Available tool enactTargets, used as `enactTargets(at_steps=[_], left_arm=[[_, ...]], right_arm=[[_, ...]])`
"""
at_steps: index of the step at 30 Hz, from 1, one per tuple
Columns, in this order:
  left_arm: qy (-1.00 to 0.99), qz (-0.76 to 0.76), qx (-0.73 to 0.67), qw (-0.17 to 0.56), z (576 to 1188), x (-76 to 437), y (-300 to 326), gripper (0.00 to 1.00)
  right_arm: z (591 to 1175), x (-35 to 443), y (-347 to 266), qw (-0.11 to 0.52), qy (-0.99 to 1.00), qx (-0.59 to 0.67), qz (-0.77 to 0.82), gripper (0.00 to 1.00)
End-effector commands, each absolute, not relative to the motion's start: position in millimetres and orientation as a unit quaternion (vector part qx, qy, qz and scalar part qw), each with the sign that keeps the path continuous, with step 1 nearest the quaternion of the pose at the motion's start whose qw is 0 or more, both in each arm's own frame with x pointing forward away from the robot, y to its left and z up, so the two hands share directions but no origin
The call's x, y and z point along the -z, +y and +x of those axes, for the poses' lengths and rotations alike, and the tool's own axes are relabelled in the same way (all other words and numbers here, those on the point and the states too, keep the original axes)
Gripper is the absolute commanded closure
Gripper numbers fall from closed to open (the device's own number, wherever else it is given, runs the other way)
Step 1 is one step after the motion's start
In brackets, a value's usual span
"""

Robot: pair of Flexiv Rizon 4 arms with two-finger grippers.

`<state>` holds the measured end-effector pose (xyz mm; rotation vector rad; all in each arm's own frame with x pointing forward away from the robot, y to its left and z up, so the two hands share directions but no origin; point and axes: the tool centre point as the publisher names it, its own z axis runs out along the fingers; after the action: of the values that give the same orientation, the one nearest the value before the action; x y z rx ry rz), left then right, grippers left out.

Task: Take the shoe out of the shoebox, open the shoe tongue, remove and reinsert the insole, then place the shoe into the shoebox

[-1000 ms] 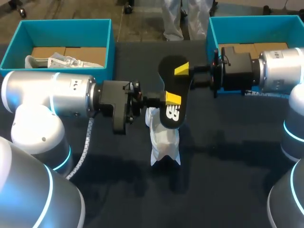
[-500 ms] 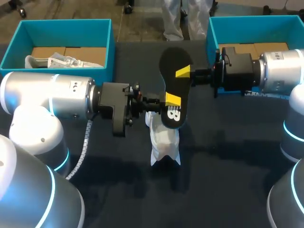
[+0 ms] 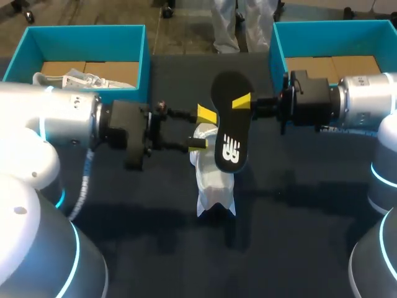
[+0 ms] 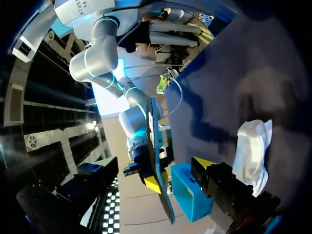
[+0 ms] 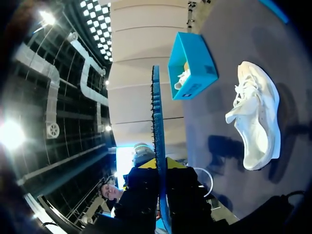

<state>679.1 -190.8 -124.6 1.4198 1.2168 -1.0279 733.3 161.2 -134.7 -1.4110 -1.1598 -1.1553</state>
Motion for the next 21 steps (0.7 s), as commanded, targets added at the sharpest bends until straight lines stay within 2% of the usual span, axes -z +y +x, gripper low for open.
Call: enactTargets(at_steps=[1,15,21], left_arm=[[0.524,0.612,0.392,0.444,683.2,115.2,-169.0,0.00],[0.618,0.645,0.333,0.302,697.2,99.7,-174.0,0.00],[0.645,0.649,0.301,0.268,694.6,94.5,-179.2,0.00]], right_arm=[[733.1,141.7,162.8,0.467,-0.470,0.476,-0.578,1.00],[733.8,158.8,172.7,0.465,-0.473,0.470,-0.582,1.00],[732.8,161.3,174.8,0.465,-0.477,0.466,-0.583,1.00]])
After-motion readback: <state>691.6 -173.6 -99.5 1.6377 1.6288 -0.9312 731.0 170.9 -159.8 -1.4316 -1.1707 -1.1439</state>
